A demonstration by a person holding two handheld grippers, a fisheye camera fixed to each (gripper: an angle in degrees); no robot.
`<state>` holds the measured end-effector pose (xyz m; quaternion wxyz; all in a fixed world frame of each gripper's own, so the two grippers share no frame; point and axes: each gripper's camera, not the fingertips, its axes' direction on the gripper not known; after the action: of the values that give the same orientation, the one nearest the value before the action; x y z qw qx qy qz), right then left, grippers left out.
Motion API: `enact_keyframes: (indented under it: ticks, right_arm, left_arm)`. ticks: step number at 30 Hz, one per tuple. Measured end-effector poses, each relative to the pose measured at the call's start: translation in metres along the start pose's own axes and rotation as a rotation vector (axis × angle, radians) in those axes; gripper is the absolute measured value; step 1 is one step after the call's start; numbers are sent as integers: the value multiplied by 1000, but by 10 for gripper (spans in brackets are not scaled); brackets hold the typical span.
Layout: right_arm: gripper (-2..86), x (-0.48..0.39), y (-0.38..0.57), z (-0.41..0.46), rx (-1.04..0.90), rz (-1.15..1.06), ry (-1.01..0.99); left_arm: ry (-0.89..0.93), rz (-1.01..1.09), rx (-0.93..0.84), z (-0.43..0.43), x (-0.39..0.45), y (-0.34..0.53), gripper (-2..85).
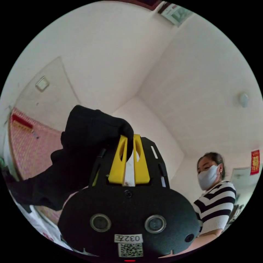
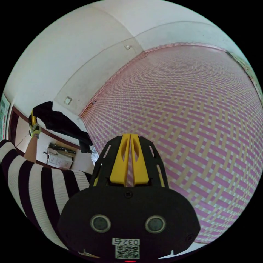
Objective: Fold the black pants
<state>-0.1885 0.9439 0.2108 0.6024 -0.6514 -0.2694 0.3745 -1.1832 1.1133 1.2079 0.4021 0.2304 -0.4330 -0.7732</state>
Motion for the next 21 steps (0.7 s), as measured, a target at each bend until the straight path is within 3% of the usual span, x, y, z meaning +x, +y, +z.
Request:
enact_keyframes:
  ticks: [8,12,21]
  right_arm:
    - [-10,33,18,-55,48,87,21]
    - [-10,28,11,-74,46,50,73]
    - [-10,-9,-11,-106,188,97,113]
  left_arm:
    - [152,103,26,23,134,28,35]
    - [254,126,-86,63,172,25,33]
    - [590,-180,-350,239,259,75,16]
